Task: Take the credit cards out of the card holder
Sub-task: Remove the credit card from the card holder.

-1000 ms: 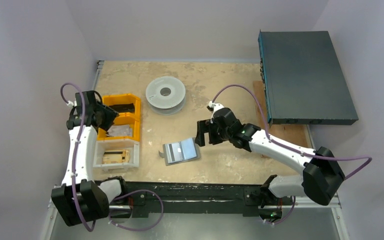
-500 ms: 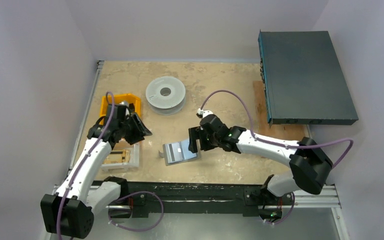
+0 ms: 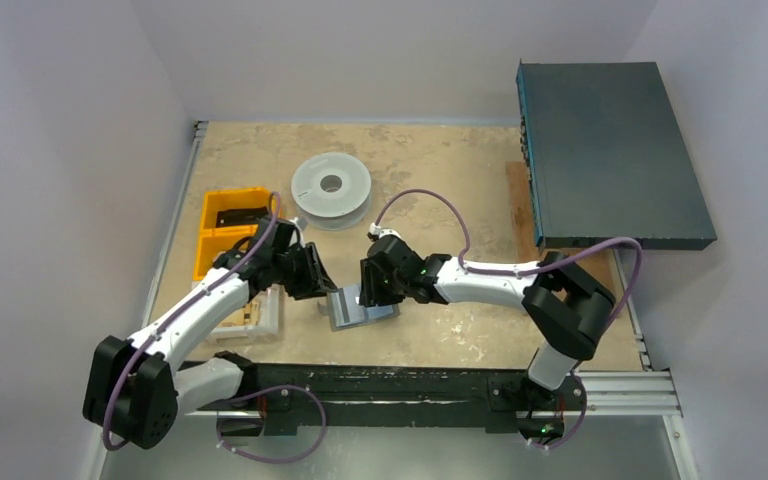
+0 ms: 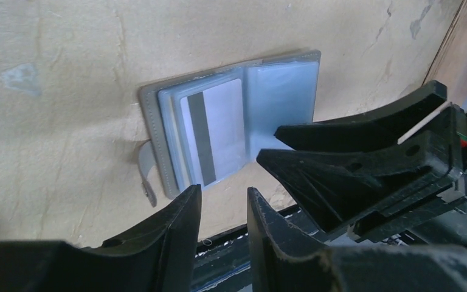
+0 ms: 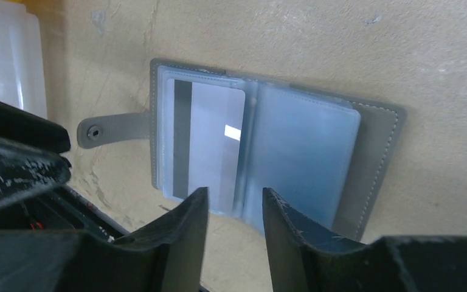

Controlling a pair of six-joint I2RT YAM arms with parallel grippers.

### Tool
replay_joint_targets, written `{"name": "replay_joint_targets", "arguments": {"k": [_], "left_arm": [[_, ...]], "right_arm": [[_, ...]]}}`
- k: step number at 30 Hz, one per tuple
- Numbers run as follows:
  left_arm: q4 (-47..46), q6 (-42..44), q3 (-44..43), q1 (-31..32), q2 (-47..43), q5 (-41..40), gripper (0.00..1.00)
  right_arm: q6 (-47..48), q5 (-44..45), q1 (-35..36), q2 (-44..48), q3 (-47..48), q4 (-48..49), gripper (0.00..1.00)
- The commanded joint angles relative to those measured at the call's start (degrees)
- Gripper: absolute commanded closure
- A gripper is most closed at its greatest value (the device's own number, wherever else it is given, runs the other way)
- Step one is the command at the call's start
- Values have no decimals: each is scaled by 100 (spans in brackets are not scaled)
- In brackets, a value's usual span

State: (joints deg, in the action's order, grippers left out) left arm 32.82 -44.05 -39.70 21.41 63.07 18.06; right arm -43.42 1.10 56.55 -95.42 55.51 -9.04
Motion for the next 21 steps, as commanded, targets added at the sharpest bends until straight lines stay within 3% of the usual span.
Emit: {"name": "replay_joint_targets", "arguments": {"k": [1, 13, 21], "left_arm": [[-843, -161, 99, 205, 347, 286, 69], [-1394, -198, 326, 344, 1270, 208, 85], [-1673, -264, 515, 431, 1625, 166, 89]], "right_arm": [[-273, -418, -66, -248, 241, 483, 65], [-343, -825, -351, -544, 20, 861, 68], [-442, -1085, -351, -643, -259, 1176, 69]]}}
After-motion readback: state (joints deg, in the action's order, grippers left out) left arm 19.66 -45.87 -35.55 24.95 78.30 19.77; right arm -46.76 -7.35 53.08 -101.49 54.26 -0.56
